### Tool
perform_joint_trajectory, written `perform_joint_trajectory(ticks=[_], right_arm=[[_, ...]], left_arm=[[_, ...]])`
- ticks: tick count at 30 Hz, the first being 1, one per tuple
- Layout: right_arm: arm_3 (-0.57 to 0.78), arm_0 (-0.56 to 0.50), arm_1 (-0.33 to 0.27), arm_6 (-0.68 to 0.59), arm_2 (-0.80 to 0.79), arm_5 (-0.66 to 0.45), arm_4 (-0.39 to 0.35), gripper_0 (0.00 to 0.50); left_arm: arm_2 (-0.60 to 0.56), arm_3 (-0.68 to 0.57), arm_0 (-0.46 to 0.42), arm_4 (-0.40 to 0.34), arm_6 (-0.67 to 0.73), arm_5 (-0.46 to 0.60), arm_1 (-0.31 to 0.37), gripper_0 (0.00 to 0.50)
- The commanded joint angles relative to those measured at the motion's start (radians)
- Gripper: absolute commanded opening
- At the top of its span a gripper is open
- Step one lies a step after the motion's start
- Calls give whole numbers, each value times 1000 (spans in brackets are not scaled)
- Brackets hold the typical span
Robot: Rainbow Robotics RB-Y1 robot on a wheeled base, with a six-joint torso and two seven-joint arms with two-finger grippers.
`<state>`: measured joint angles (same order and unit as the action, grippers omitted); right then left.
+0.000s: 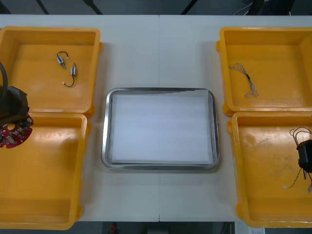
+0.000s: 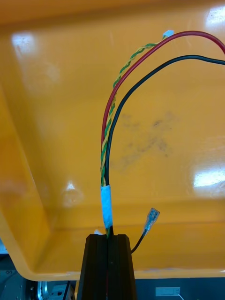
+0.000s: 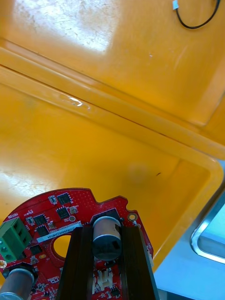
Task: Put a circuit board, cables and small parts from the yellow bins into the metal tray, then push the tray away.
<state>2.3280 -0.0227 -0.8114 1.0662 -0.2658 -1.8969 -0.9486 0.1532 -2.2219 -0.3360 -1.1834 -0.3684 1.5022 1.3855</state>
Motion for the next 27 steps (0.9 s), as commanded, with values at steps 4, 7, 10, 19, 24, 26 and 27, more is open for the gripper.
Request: perform_joint_trajectory(ticks=[4, 7, 10, 19, 24, 26, 27], right_arm=[[57, 96, -28, 49, -29, -23, -67, 0], [57, 122, -45, 52, -29, -23, -108, 0], [59, 147, -64, 58, -29, -23, -147, 0], [59, 205, -137, 98, -24, -23, -243, 0], [59, 241, -176, 120, 10, -23, -262, 0], [59, 262, -195, 130, 36, -23, -262, 0], [57, 271, -201, 133, 46, -23, -262, 0]], left_arm=[[-21, 30, -97, -5, -7, 47, -100, 0], [16, 38, -140, 14, 17, 81, -129, 0], [97, 36, -204, 57, 94, 93, -157, 0], [259, 62, -330, 176, 310, 125, -284, 0], [312, 65, -367, 217, 391, 145, -339, 0], [344, 64, -385, 228, 442, 147, -359, 0], [355, 62, -390, 235, 467, 147, -368, 0]])
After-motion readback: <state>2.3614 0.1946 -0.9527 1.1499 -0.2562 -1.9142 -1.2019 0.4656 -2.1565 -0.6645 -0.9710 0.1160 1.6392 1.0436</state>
